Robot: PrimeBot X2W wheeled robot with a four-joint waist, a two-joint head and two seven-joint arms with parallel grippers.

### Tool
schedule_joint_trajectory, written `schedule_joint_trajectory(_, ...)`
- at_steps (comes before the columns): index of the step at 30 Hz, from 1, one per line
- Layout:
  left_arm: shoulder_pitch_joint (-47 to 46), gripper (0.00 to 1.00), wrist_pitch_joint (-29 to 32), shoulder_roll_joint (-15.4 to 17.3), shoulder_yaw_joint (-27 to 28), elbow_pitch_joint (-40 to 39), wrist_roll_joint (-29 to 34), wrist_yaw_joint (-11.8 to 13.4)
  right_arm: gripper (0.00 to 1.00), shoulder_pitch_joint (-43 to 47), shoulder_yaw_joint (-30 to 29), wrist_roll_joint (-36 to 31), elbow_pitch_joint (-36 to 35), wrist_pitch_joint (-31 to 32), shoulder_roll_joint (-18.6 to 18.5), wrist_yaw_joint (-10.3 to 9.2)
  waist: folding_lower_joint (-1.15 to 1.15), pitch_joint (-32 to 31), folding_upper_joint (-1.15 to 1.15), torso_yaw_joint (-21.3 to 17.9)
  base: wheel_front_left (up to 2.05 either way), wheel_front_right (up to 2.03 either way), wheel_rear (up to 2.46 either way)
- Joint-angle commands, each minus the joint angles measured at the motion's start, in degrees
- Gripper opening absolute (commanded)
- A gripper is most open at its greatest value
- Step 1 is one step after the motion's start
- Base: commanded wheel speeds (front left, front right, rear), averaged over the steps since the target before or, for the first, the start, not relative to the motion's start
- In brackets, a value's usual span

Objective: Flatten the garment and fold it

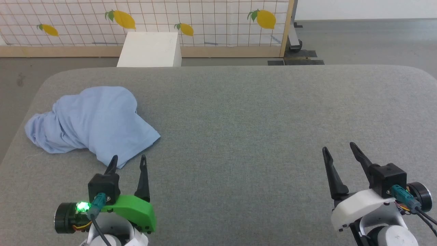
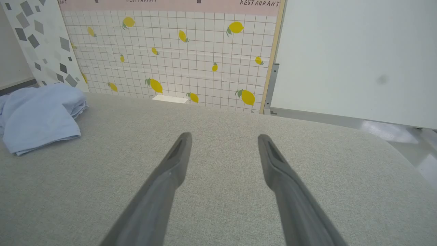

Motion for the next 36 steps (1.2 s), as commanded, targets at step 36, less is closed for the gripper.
schedule_joint_trajectory(36, -0.2, 1.0, -4.7, -0.1, -2.2, 2.9, -1.6, 1.7, 1.0, 2.5, -3.5, 2.8, 1.4, -4.7, 0.0, -0.04, 0.0, -0.3, 0.0, 0.1, 0.0, 0.0, 0.0)
